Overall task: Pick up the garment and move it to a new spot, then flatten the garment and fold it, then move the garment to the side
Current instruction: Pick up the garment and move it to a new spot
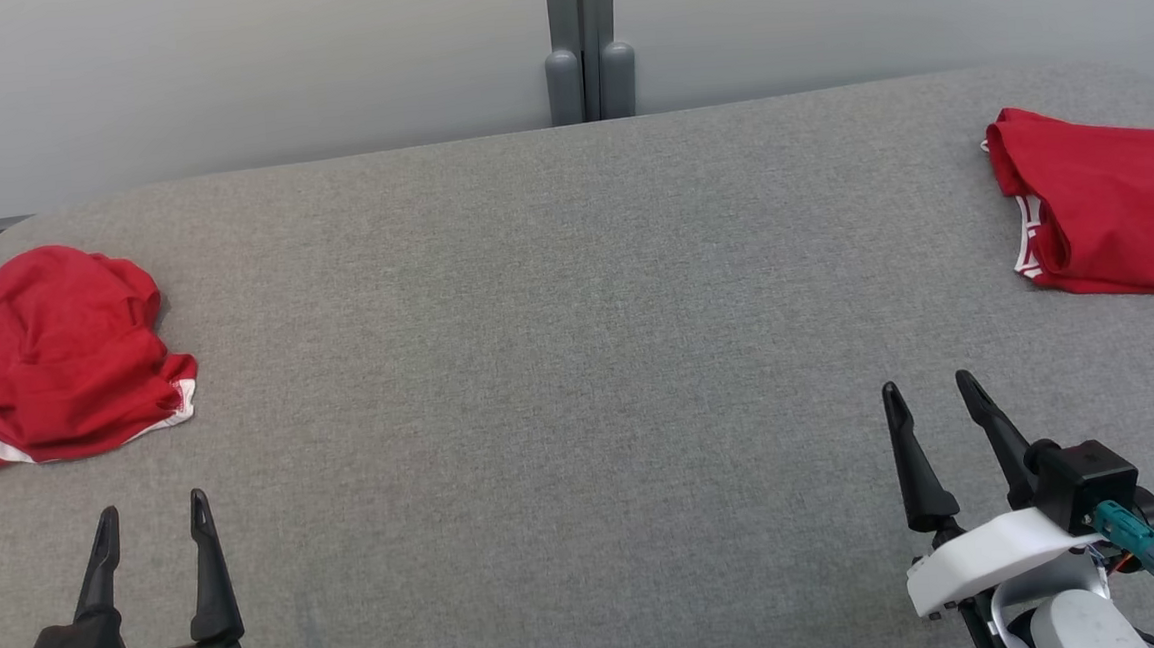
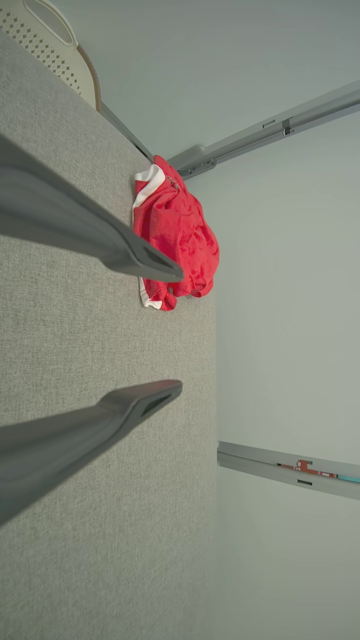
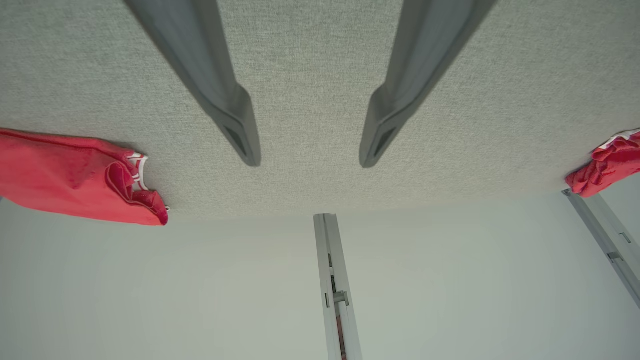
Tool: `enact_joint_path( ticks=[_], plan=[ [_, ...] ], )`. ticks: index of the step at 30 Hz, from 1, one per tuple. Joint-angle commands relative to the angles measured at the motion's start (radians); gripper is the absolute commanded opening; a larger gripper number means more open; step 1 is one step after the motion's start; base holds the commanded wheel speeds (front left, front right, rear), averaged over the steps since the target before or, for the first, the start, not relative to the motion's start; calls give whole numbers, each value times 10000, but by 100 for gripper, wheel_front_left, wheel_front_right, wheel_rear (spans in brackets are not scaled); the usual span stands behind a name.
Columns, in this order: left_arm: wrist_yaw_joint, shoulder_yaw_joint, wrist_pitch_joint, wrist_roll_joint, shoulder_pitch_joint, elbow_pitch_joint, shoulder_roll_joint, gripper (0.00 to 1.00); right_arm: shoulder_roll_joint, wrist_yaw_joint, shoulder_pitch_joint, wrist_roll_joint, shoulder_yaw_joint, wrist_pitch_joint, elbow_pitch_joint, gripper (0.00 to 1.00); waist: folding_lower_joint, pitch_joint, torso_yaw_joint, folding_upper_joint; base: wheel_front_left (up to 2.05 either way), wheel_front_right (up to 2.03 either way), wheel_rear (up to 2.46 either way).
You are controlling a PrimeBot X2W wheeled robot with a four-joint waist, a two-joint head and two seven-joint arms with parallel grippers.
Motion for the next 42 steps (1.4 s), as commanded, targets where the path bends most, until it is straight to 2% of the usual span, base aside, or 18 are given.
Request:
enact_joint_path(
  ticks=[1, 8, 42],
  plan=[
    [-27, 42, 0, 47, -29, -1, 2, 100, -14, -12, 82, -58, -12, -24, 11, 100, 0, 0, 3, 0, 0, 0, 0],
    [-44, 128, 0, 52, -117, 11, -2, 100, -21, -12, 105, -67, 0, -24, 43, 100, 0, 9, 200, 0, 0, 0, 0],
    [201, 571, 0, 86, 122, -293, -13, 100, 199, -12, 184, -79, 145, -24, 83, 100, 0, 34, 4265, 0, 0, 0, 0]
  ],
)
